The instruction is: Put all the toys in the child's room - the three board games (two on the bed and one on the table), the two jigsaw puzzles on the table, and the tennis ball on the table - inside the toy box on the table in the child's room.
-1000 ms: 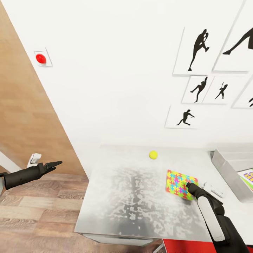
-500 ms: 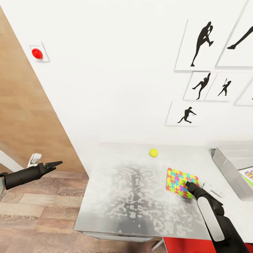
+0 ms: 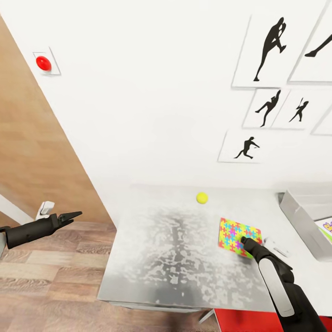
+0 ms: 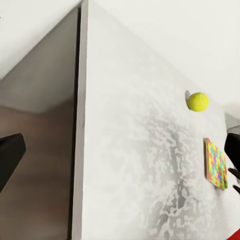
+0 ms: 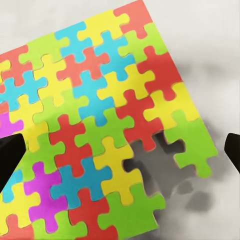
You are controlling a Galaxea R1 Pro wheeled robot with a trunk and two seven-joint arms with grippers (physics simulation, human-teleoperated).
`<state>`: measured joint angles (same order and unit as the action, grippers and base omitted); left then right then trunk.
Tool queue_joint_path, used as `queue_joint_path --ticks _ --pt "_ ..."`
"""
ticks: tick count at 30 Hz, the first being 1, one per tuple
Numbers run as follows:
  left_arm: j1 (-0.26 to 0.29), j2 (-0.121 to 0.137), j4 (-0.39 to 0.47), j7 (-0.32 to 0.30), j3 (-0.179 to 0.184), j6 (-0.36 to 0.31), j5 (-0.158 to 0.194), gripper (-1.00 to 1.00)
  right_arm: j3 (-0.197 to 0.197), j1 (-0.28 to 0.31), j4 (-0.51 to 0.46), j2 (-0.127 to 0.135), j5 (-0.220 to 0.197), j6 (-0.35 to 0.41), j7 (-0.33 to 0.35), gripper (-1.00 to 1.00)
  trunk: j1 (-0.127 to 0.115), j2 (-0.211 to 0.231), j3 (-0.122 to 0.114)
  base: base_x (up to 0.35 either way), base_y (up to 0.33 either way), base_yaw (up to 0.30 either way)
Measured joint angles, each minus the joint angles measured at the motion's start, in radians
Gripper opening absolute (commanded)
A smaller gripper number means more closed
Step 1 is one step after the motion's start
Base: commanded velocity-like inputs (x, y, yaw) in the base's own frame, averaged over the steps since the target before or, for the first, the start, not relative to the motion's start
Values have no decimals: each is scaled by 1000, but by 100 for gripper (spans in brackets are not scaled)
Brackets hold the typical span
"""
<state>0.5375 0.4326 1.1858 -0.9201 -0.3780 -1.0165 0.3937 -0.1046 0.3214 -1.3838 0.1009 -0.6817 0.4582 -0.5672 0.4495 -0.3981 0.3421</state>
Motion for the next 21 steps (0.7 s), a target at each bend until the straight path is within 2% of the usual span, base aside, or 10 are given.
queue_joint_path --ticks 7,12,21 --pt "0 0 0 0 0 0 0 100 0 0 0 0 1 0 18 100 0 0 12 0 0 0" --pt "0 0 0 0 33 0 -1 100 0 1 0 0 11 1 21 100 0 0 20 0 0 0" --pt "0 0 0 1 43 0 -1 100 -1 0 -15 0 14 2 20 100 0 0 30 0 0 0"
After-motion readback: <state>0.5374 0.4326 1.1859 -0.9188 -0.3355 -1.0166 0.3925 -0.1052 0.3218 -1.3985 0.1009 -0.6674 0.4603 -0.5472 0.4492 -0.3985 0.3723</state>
